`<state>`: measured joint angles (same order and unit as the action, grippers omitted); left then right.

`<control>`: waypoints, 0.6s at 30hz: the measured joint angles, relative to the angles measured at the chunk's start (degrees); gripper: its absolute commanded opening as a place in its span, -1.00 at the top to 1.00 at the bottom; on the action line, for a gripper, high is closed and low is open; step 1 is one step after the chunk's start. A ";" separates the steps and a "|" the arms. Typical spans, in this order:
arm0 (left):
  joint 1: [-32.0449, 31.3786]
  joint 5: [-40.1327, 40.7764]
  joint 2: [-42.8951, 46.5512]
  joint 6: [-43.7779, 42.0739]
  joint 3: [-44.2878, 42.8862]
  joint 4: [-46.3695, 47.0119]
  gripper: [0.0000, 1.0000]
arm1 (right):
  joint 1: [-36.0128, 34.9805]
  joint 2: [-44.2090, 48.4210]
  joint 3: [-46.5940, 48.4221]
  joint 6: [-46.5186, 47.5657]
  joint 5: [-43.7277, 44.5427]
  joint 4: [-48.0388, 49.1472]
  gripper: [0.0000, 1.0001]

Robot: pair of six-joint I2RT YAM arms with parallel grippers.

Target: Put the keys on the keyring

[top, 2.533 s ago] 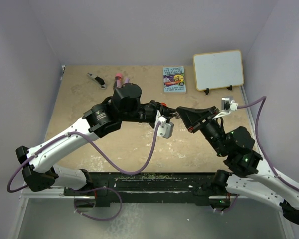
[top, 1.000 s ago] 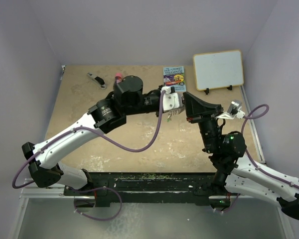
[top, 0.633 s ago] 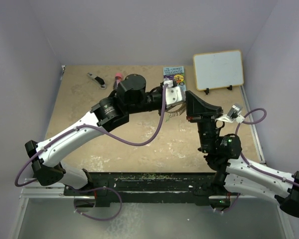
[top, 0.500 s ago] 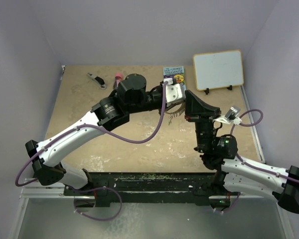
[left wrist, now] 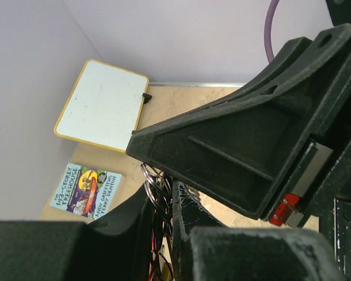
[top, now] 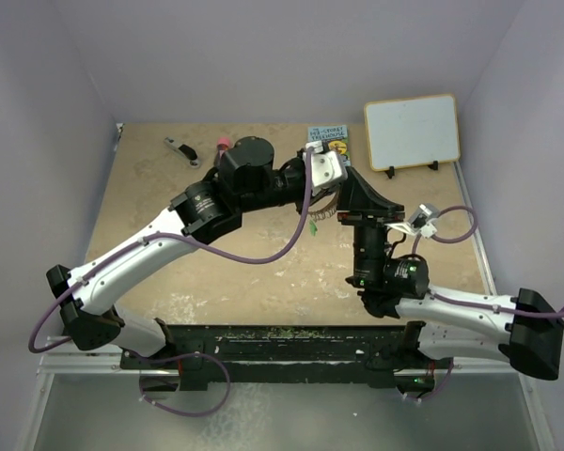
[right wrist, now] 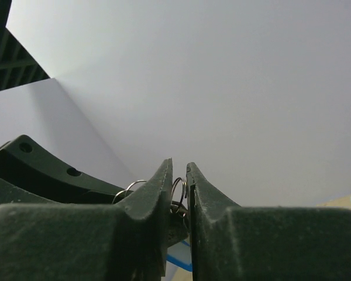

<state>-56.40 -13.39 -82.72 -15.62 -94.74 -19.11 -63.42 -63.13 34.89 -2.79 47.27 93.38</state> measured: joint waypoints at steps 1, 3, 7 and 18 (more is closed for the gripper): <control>0.04 -0.07 0.02 -0.35 0.00 0.04 0.88 | -0.09 0.72 0.02 -0.02 0.39 -1.42 0.40; 0.33 -1.05 0.22 -1.36 0.00 0.20 0.89 | -0.26 3.02 0.04 -0.37 1.05 -5.46 0.12; 1.03 -3.06 1.38 -4.59 0.66 1.66 0.89 | -0.46 9.42 0.76 -2.80 1.18 -17.46 -0.15; 2.40 -8.39 4.52 -14.32 3.78 3.04 0.89 | -0.66 23.98 7.58 -11.74 -4.55 -51.25 -0.32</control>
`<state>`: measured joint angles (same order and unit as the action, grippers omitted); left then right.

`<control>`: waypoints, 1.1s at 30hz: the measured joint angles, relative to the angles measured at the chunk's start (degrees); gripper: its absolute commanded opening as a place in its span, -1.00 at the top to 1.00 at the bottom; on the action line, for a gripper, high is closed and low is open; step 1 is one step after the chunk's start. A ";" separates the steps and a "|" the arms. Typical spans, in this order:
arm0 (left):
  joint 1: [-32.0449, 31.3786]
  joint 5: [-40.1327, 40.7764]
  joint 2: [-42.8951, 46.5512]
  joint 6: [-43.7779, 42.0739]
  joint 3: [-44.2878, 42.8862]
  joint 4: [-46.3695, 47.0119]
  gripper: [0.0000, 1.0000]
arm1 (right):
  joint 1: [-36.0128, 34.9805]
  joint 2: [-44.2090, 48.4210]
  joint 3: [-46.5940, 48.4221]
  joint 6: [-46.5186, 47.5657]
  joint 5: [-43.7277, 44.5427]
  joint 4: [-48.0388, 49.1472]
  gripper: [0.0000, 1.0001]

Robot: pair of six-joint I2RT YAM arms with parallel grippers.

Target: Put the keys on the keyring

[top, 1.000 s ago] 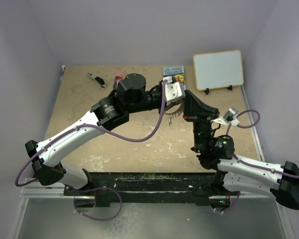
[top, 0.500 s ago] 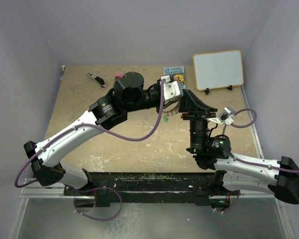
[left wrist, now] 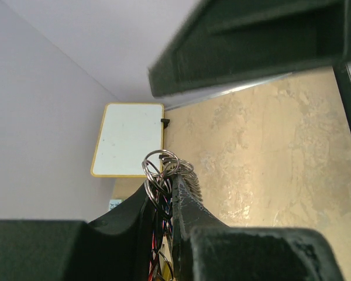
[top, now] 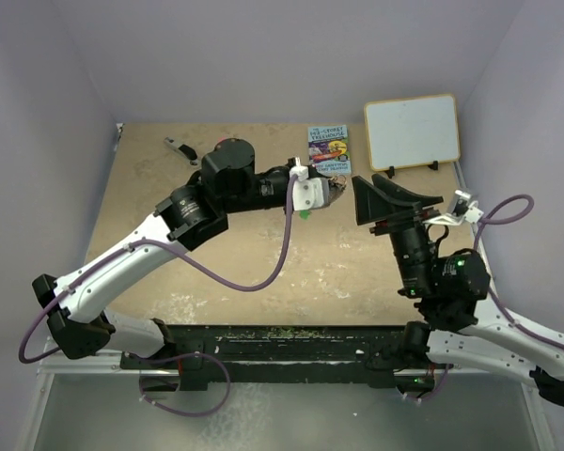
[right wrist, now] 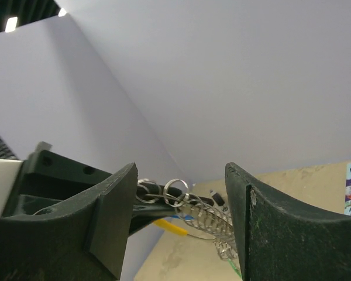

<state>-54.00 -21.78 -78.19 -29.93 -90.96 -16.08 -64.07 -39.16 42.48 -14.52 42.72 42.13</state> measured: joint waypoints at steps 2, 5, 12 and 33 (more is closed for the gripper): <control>0.00 -1.29 0.04 -2.99 0.92 -0.33 0.89 | -0.02 1.70 2.71 -1.01 -1.97 -7.34 -0.31; 0.00 -3.50 0.98 -9.57 3.65 -1.05 0.89 | -0.02 4.17 6.40 -2.14 -4.94 -16.79 -0.30; 0.00 -9.51 4.87 -29.11 8.83 -5.33 0.89 | 0.00 10.23 10.32 -2.43 -13.20 -33.88 -0.26; 0.02 -17.14 8.46 -85.66 10.12 -43.23 0.89 | -0.04 -7.43 23.96 2.34 -41.24 -70.18 0.12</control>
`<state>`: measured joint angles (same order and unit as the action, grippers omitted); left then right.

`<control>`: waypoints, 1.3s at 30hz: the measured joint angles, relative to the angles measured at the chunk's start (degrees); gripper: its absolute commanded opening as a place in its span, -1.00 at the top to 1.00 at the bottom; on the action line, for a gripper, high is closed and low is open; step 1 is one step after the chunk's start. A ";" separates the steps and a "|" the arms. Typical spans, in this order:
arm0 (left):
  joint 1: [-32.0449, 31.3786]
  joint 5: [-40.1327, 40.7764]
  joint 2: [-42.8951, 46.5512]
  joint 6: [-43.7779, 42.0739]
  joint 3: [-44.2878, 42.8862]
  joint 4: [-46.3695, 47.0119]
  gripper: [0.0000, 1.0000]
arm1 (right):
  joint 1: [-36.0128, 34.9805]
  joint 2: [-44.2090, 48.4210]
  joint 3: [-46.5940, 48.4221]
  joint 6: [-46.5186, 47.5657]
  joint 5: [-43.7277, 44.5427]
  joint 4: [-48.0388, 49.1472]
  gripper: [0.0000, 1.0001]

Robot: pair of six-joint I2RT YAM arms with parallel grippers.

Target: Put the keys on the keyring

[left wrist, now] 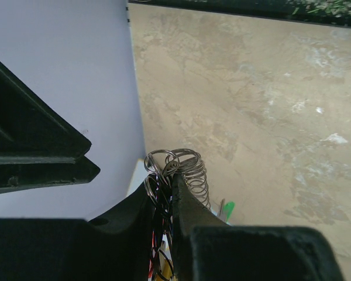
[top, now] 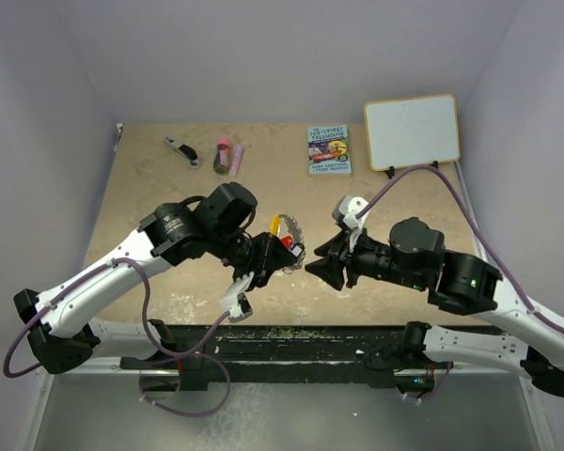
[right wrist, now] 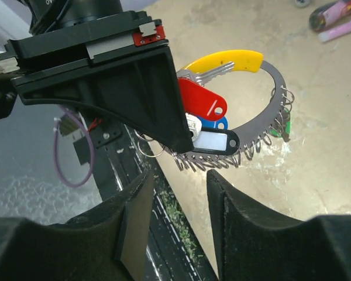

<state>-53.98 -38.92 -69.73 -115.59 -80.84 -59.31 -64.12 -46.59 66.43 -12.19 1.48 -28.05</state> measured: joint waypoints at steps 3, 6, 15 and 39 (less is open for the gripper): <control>0.24 0.33 -2.05 -1.22 -1.11 -3.80 0.89 | 0.00 -1.90 -0.31 0.70 -1.77 -0.61 0.16; 0.33 0.35 -3.04 -1.86 -1.66 -5.64 0.89 | 0.00 -3.41 -0.31 1.51 -2.78 -0.92 0.17; 0.35 -0.09 -3.17 -1.92 -2.23 -7.37 0.89 | 0.00 -7.52 -0.37 3.67 -4.50 -2.10 0.21; 0.61 -0.85 -3.28 -1.92 -2.29 -8.04 0.89 | -0.02 -12.57 -0.33 8.33 -5.51 -2.54 0.97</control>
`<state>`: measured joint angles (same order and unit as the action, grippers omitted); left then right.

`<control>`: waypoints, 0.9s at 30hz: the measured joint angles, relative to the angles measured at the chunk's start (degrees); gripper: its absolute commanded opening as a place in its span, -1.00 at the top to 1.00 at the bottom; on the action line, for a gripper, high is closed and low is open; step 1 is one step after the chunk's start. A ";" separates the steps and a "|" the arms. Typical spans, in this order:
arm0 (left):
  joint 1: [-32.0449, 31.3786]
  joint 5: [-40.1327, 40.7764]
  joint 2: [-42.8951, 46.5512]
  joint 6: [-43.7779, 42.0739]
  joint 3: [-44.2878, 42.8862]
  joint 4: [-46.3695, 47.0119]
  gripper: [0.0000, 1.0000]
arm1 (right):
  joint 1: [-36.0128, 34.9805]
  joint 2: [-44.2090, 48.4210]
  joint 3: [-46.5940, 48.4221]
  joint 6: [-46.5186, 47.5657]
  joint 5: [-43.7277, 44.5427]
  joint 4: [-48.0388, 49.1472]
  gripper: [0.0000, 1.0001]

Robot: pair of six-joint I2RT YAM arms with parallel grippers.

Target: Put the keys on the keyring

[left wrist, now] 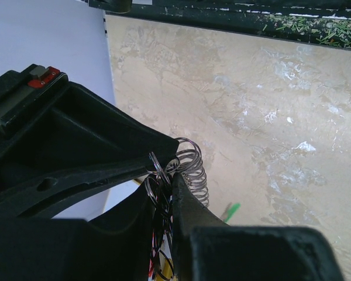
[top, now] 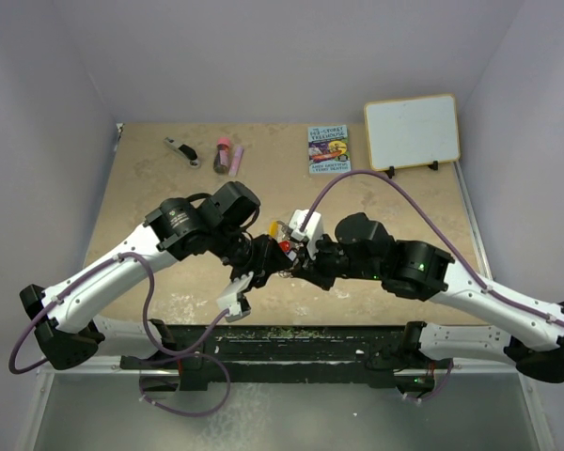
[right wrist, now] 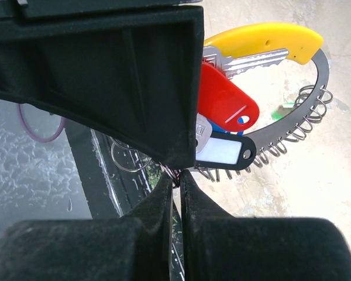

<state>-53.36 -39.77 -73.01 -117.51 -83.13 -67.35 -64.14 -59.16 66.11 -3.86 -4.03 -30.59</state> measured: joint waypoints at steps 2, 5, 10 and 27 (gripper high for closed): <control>0.00 0.00 -0.02 0.00 0.00 0.09 0.89 | 0.00 0.31 0.00 -0.02 0.00 -0.15 1.00; 0.00 -0.11 -0.02 0.00 0.00 0.63 0.89 | 0.02 1.05 0.00 -0.17 0.00 -0.44 1.00; 0.00 -0.39 0.02 0.00 0.00 2.36 0.89 | 0.02 2.75 -0.02 -0.72 0.04 -0.61 1.00; -0.02 -2.89 1.68 7.96 2.58 18.05 0.89 | 0.11 14.73 -5.03 -5.95 4.68 5.46 1.00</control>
<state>-53.39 -42.65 -71.33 -109.56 -80.55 -49.30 -64.03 -44.42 61.08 -9.80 0.64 -25.12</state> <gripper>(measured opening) 0.168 0.005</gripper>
